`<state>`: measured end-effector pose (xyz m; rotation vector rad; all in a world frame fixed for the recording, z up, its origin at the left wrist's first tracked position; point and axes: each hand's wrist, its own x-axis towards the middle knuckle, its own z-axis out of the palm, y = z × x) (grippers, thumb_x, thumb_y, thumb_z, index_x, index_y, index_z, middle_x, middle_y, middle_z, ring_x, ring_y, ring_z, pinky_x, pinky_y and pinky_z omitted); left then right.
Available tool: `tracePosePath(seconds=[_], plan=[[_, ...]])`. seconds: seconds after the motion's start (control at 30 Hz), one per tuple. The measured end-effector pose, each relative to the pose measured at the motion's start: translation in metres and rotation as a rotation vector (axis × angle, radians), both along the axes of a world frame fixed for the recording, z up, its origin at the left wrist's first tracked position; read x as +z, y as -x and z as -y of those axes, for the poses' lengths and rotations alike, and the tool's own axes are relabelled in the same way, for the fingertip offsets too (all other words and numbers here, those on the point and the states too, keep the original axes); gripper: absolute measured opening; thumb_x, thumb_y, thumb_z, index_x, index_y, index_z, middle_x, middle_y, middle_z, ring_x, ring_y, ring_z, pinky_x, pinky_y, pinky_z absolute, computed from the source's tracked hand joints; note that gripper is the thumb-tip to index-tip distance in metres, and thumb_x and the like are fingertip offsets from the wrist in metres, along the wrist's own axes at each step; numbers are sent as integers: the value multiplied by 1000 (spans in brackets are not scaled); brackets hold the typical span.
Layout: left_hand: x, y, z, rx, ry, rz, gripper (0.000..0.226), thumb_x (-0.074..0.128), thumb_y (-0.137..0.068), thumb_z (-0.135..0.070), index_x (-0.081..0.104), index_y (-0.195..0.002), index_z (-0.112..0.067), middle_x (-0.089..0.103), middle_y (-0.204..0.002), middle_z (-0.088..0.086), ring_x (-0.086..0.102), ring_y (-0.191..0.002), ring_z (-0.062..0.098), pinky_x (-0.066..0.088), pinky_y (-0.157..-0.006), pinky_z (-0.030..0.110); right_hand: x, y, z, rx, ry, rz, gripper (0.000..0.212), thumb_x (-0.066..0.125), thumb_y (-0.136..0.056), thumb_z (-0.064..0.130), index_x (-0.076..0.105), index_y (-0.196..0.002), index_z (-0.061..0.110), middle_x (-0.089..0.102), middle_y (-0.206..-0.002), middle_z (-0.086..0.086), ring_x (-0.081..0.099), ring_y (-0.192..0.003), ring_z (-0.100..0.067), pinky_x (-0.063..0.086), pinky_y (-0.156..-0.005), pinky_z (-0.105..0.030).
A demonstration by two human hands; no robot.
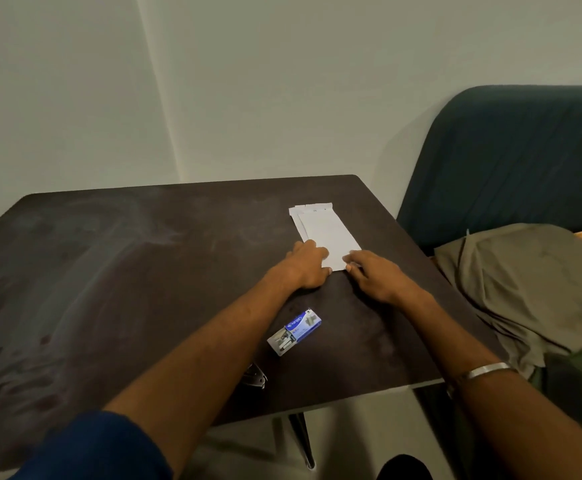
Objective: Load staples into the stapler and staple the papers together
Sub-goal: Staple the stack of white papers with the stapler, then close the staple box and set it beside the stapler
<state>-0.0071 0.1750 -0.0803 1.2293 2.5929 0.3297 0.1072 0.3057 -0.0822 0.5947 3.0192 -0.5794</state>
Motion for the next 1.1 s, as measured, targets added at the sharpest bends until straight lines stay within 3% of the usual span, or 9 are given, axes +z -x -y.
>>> tracePosePath(seconds=[0.2,0.33,0.53,0.67,0.8,0.9,0.97,1.03,1.1], plan=[[4,6,14,29,-111,77,59,48,-95,-38,31,-146,-13,21,-156,13,23,-142,34,26,-117,45,3,2,4,-11,-6,4,44,44,-99,35,43,-141,21,36,-153,-3,36,-139,-23,26,-117,-49],[12,16,56,87,-183,61,55,53,-94,-36,42,-140,-7,39,-145,16,39,-134,31,32,-114,40,10,-2,30,2,54,-131,37,52,-96,26,50,-133,21,47,-144,-3,46,-131,-23,35,-113,-46],[11,9,140,169,-165,132,47,61,-90,-28,53,-131,-6,60,-132,14,59,-118,25,45,-103,33,22,-11,108,268,131,-294,27,57,-93,16,64,-118,14,61,-124,-4,56,-117,-19,44,-103,-33],[8,-10,184,179,-207,175,43,59,-92,-29,55,-129,-8,62,-129,9,59,-118,22,43,-103,30,21,-22,155,460,94,-271,25,61,-91,25,65,-114,16,64,-118,-2,59,-113,-19,43,-103,-39],[3,-32,214,162,-277,265,41,57,-93,-32,55,-130,-13,61,-129,3,57,-119,16,42,-106,30,12,-30,178,532,0,-118,42,61,-88,46,56,-124,27,60,-123,3,55,-116,-18,33,-104,-39],[0,-44,230,121,-338,419,52,62,-89,-38,50,-135,-17,55,-136,-1,52,-126,12,39,-110,29,6,-38,183,541,-14,-108,51,63,-81,56,51,-125,34,60,-121,6,55,-112,-15,26,-94,-33],[-2,-50,239,79,-336,504,73,72,-78,-45,43,-140,-21,46,-143,-6,45,-131,7,36,-112,27,2,-43,185,530,-6,-86,58,67,-76,57,48,-125,35,60,-121,7,55,-114,-15,27,-98,-36],[-5,-53,244,8,-270,447,93,80,-64,-52,37,-142,-25,38,-144,-12,40,-131,4,34,-111,24,-2,-46,187,506,-17,-75,67,71,-73,54,44,-130,33,58,-126,6,53,-118,-15,25,-107,-44],[-7,-54,246,-51,-219,335,101,84,-59,-49,34,-143,-25,36,-143,-13,38,-130,5,32,-111,24,-5,-46,189,483,-45,-116,67,73,-74,46,43,-133,32,58,-128,5,53,-119,-16,24,-106,-44]])
